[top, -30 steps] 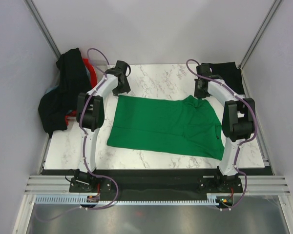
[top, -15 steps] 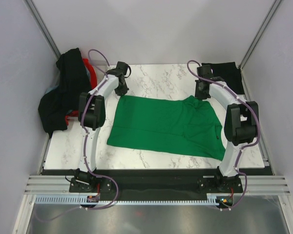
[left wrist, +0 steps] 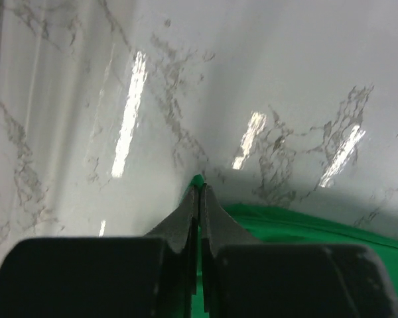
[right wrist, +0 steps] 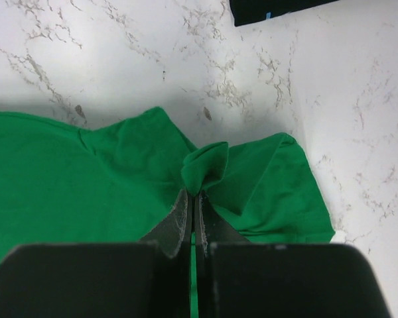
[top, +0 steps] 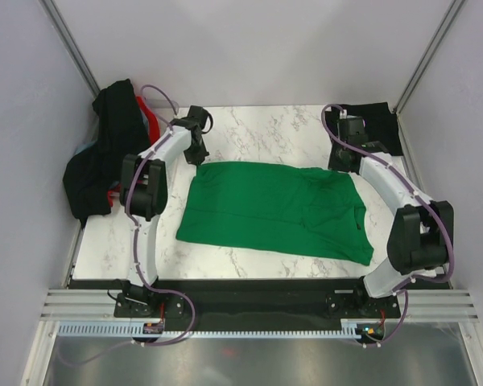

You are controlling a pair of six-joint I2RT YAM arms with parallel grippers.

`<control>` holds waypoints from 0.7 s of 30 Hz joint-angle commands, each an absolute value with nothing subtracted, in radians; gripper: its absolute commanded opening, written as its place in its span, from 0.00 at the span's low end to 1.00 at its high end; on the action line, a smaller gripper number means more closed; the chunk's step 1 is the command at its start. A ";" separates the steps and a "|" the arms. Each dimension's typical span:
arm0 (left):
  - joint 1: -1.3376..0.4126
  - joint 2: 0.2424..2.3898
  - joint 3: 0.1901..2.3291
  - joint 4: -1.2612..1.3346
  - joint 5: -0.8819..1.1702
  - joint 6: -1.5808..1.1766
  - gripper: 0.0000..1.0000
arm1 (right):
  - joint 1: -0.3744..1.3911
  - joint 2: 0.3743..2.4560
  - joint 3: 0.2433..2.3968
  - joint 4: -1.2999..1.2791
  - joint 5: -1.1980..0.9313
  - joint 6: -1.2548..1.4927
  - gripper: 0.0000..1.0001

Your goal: Fold and stack the t-shirts

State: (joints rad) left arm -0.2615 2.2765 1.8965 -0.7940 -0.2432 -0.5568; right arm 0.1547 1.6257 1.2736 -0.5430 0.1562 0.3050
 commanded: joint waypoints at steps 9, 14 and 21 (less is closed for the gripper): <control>-0.262 2.004 1.657 -0.805 -0.267 -0.617 0.02 | 0.163 1.367 1.079 -0.520 0.114 0.359 0.00; -0.268 1.913 1.548 -0.796 -0.265 -0.647 0.02 | 0.169 1.280 1.006 -0.532 0.112 0.377 0.00; -0.310 1.844 1.454 -0.787 -0.311 -0.670 0.02 | 0.172 1.164 0.928 -0.558 0.120 0.420 0.00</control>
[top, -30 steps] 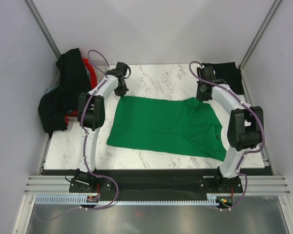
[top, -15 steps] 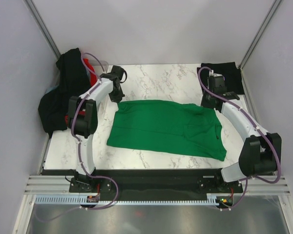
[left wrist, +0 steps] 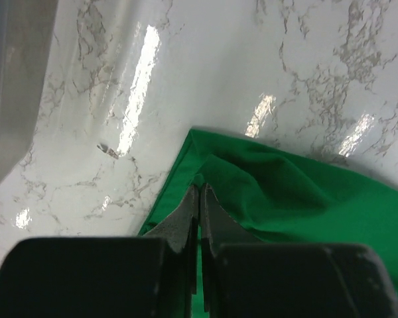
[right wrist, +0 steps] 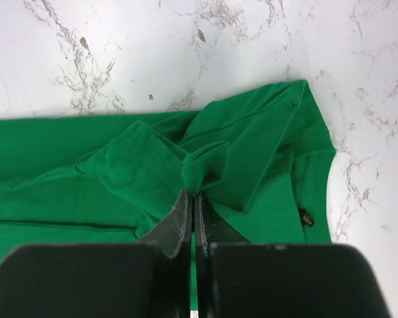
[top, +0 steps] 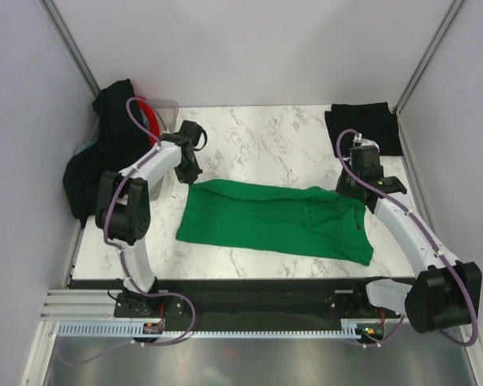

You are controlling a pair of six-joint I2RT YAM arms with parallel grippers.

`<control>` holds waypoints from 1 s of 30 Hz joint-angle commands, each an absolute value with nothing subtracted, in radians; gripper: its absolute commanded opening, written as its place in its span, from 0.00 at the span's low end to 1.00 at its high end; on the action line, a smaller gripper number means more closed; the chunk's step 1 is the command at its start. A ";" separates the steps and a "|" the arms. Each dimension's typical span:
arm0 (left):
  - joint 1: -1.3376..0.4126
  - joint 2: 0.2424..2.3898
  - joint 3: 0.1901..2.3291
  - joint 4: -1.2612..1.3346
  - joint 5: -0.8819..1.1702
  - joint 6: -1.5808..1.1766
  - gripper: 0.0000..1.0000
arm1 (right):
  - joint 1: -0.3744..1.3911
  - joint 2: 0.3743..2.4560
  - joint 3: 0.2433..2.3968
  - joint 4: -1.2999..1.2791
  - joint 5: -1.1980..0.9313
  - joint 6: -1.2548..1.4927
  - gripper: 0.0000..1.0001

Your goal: Fold and stack the t-shirts

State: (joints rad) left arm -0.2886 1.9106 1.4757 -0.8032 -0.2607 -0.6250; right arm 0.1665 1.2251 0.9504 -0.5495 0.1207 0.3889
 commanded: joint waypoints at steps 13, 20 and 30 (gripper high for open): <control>-0.353 1.718 1.410 -0.818 -0.520 -0.615 0.02 | 0.170 1.022 0.845 -0.609 0.103 0.434 0.00; -0.388 1.694 1.347 -0.848 -0.554 -0.653 0.02 | 0.170 0.973 0.807 -0.614 0.110 0.463 0.00; -0.396 1.543 1.063 -0.822 -0.537 -0.811 0.28 | 0.170 0.658 0.690 -0.646 0.143 0.716 0.53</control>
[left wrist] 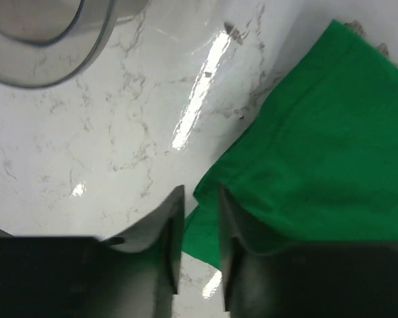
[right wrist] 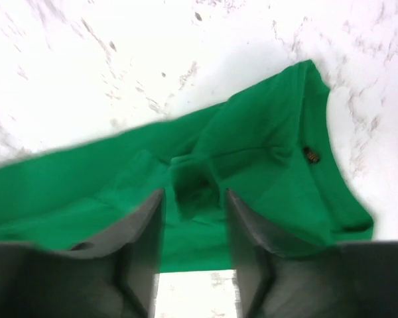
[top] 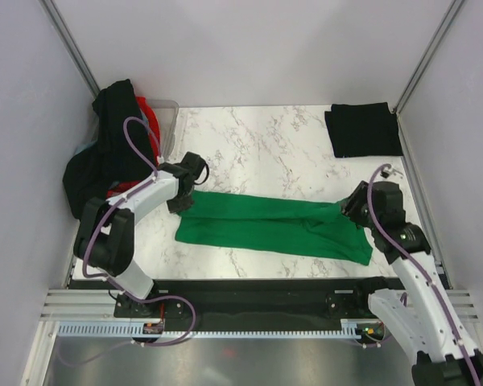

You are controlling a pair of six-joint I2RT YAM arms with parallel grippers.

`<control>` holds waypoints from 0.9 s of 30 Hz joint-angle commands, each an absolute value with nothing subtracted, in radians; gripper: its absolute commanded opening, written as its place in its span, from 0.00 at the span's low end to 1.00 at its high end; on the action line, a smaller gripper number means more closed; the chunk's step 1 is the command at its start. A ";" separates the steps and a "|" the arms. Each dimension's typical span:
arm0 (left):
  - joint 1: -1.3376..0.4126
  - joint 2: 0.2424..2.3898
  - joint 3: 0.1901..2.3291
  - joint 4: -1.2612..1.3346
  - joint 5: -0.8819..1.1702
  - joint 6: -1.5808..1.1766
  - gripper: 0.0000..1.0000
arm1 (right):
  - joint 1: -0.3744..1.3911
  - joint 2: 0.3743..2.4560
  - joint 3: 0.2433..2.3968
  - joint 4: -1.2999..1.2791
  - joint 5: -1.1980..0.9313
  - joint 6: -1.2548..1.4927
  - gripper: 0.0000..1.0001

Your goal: Fold and stack the t-shirts

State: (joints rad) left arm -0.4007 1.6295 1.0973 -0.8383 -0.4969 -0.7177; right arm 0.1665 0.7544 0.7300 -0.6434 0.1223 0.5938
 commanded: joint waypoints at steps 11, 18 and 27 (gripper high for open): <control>-0.402 1.396 1.066 -0.801 -0.453 -0.782 0.84 | 0.172 0.600 0.534 -0.513 0.003 0.839 0.98; -0.489 1.550 1.101 -0.739 -0.407 -0.741 0.80 | 0.216 0.954 0.531 -0.396 -0.101 0.838 0.98; -0.545 1.812 1.161 -0.739 -0.354 -0.704 0.77 | 0.235 1.394 0.690 -0.357 -0.028 0.764 0.98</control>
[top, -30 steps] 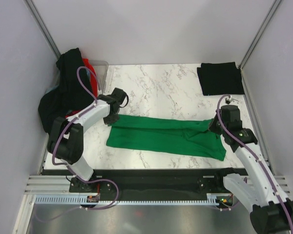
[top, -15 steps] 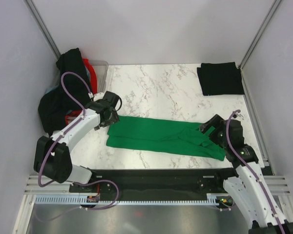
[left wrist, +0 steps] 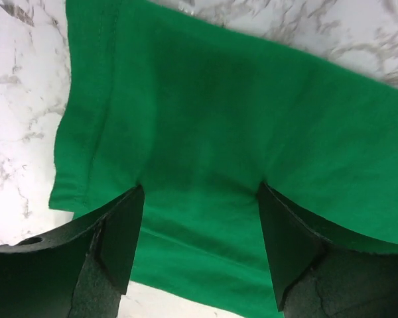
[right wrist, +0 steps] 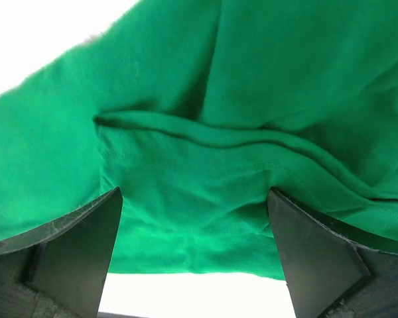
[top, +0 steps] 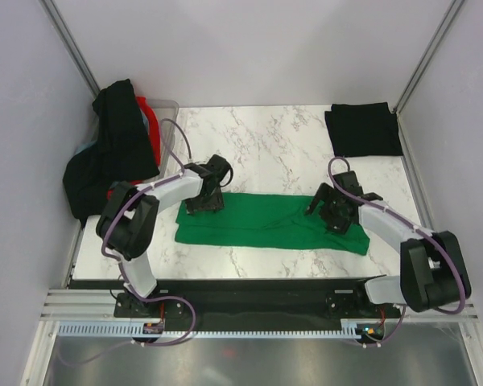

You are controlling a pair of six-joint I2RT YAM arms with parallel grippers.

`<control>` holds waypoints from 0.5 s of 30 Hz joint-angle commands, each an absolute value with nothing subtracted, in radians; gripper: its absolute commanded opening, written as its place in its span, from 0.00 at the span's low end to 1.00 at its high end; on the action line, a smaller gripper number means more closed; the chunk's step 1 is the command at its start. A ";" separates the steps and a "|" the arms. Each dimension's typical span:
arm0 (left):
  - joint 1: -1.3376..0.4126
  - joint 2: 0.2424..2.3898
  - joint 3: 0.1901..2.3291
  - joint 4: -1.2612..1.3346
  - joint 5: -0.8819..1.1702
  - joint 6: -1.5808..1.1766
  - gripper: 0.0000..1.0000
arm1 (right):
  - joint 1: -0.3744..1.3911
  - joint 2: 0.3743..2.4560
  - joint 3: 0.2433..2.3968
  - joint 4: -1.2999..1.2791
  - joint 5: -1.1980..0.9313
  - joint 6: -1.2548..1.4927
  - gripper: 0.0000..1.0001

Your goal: Fold and stack the t-shirts

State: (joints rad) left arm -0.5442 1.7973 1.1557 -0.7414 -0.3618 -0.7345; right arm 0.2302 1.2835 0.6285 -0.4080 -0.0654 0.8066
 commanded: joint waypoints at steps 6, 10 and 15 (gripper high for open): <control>-0.555 1.754 1.051 -0.736 -0.295 -0.732 0.75 | 0.235 1.683 0.883 -0.341 0.003 0.721 0.98; -0.613 1.652 0.971 -0.736 -0.221 -0.788 0.74 | 0.244 1.928 1.194 -0.365 -0.078 0.695 0.98; -0.716 1.503 0.843 -0.706 -0.082 -0.920 0.75 | 0.308 2.214 1.544 -0.460 -0.135 0.652 0.98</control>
